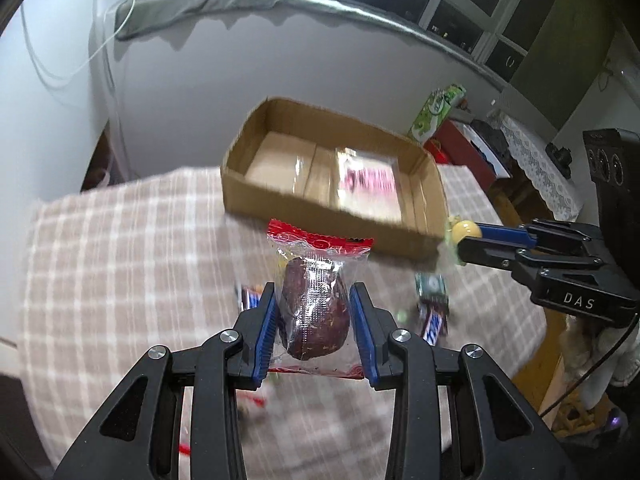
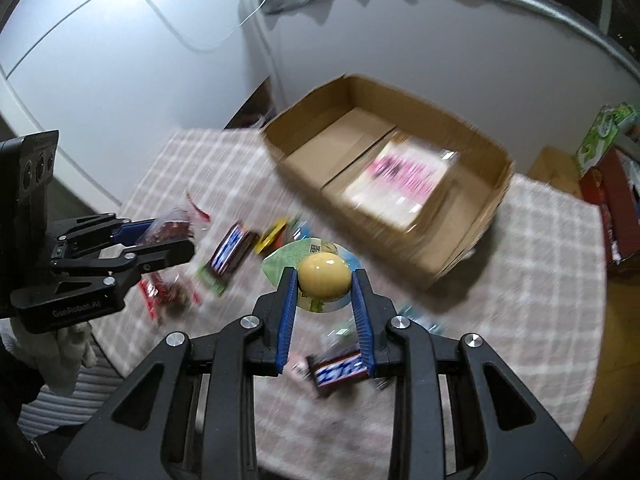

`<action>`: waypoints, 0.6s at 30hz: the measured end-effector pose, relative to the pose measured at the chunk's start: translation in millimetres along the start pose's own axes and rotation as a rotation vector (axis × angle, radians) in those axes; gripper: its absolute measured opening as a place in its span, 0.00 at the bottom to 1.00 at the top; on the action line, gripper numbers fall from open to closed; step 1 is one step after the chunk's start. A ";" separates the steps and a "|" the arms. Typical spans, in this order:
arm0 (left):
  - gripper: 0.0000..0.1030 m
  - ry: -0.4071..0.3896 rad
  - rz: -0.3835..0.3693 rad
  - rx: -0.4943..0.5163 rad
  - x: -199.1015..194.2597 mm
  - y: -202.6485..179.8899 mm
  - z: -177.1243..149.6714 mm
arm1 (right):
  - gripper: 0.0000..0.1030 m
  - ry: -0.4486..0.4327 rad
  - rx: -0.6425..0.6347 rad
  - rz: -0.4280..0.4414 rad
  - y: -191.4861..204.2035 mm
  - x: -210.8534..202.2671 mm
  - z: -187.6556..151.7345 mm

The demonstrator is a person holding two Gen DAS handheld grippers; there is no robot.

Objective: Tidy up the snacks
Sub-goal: 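Carry the red-wrapped snack with the left tool while the right tool carries the yellow candy into the box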

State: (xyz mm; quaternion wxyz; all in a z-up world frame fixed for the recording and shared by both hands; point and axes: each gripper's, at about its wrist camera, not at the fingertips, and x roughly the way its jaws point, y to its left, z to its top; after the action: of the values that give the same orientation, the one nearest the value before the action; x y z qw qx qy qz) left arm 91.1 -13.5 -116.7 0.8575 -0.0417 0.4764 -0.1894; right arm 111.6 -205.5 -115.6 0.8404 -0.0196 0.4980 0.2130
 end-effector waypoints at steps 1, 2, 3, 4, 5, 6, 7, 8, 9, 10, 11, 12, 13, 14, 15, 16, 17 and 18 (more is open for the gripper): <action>0.33 -0.006 -0.001 -0.001 1.7 1.1 6.9 | 0.27 -0.008 0.003 -0.008 -5.1 -2.2 4.3; 0.33 -0.010 -0.002 -0.004 2.4 2.4 11.1 | 0.27 -0.013 0.006 -0.013 -9.2 -3.8 6.9; 0.33 -0.015 -0.003 -0.006 3.7 3.4 16.3 | 0.27 -0.019 0.009 -0.021 -14.3 -4.2 12.0; 0.33 -0.020 -0.004 -0.005 5.3 4.1 23.0 | 0.27 -0.024 0.013 -0.028 -17.4 -4.7 15.0; 0.33 -0.023 -0.003 -0.003 6.7 4.6 27.6 | 0.27 -0.027 0.017 -0.033 -21.0 -4.1 19.1; 0.33 -0.027 -0.001 -0.001 8.6 4.7 32.7 | 0.27 -0.029 0.022 -0.038 -25.4 -3.3 23.0; 0.33 -0.030 -0.003 0.003 11.0 4.7 38.7 | 0.27 -0.031 0.025 -0.042 -28.5 -3.0 25.9; 0.33 -0.030 -0.003 0.005 13.2 4.3 42.6 | 0.27 -0.032 0.028 -0.047 -31.4 -2.2 28.4; 0.33 -0.031 -0.001 0.008 15.5 4.0 46.8 | 0.28 -0.031 0.029 -0.056 -34.9 -0.1 32.4; 0.33 -0.031 0.003 0.014 19.0 3.2 51.6 | 0.27 -0.031 0.029 -0.063 -37.0 1.4 35.1; 0.33 -0.029 0.005 0.018 22.5 2.6 55.5 | 0.28 -0.031 0.030 -0.071 -40.3 3.6 38.8; 0.33 -0.025 0.007 0.024 27.0 1.9 59.4 | 0.27 -0.030 0.033 -0.077 -43.9 5.7 41.3; 0.33 -0.021 0.010 0.028 30.8 2.7 62.3 | 0.28 -0.028 0.036 -0.083 -47.1 8.0 44.1; 0.33 -0.017 0.015 0.029 34.7 2.8 65.8 | 0.28 -0.026 0.039 -0.087 -50.4 10.6 46.0; 0.33 -0.013 0.020 0.028 39.1 2.9 69.0 | 0.28 -0.021 0.045 -0.094 -55.3 15.2 49.0; 0.33 -0.007 0.020 0.027 44.5 3.4 72.5 | 0.28 -0.018 0.050 -0.101 -58.5 18.0 51.1; 0.33 -0.001 0.022 0.028 49.6 3.1 75.6 | 0.28 -0.014 0.055 -0.107 -62.2 21.4 53.2; 0.33 0.004 0.025 0.031 53.4 2.8 77.9 | 0.28 -0.009 0.059 -0.112 -64.6 24.1 54.6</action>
State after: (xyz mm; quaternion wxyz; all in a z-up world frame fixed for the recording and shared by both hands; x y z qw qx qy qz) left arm 182.1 -38.9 -118.0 0.8595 -0.0222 0.4756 -0.1859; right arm 191.2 -242.7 -120.1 0.8534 -0.0220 0.4984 0.1509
